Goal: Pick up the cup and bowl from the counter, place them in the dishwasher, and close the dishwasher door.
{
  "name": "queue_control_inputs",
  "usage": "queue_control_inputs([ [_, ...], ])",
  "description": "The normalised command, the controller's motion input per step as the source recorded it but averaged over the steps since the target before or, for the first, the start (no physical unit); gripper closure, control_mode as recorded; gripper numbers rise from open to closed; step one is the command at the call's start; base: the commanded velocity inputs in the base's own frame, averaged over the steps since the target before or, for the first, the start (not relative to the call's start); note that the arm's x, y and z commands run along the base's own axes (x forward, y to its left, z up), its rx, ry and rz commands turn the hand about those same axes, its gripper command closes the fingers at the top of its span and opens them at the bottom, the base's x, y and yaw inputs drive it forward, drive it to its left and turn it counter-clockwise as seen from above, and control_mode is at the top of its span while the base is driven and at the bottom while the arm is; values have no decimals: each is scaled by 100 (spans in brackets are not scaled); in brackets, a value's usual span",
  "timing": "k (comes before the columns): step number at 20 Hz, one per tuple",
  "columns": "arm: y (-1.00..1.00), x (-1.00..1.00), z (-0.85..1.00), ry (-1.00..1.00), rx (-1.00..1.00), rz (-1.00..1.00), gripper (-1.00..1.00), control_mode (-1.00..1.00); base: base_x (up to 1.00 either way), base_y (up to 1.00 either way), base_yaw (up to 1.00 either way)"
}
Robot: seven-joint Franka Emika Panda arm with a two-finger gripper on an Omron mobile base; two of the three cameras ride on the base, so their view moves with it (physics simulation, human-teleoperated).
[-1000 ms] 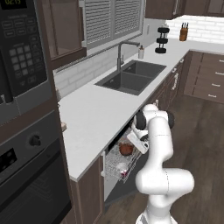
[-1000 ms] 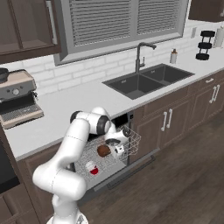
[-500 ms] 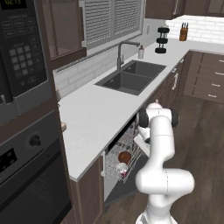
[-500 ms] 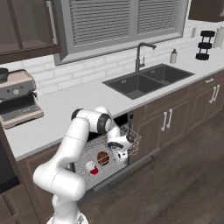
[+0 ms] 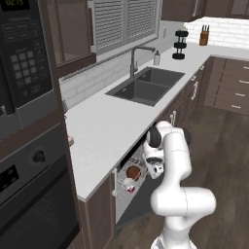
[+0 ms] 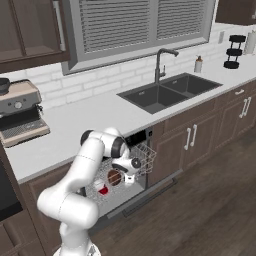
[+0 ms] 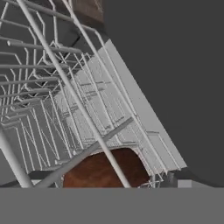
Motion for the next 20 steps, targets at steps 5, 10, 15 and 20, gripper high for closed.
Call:
queue_control_inputs([
  [5,70,46,-43,-1,10,-20,-100,-100,0,0,0],
  [10,-55,-49,66,-13,22,-2,-100,-100,0,0,0],
  [15,-55,-66,70,-6,25,0,-100,-100,0,0,0],
  [20,-62,-95,97,-13,18,0,-100,-100,0,0,0],
])
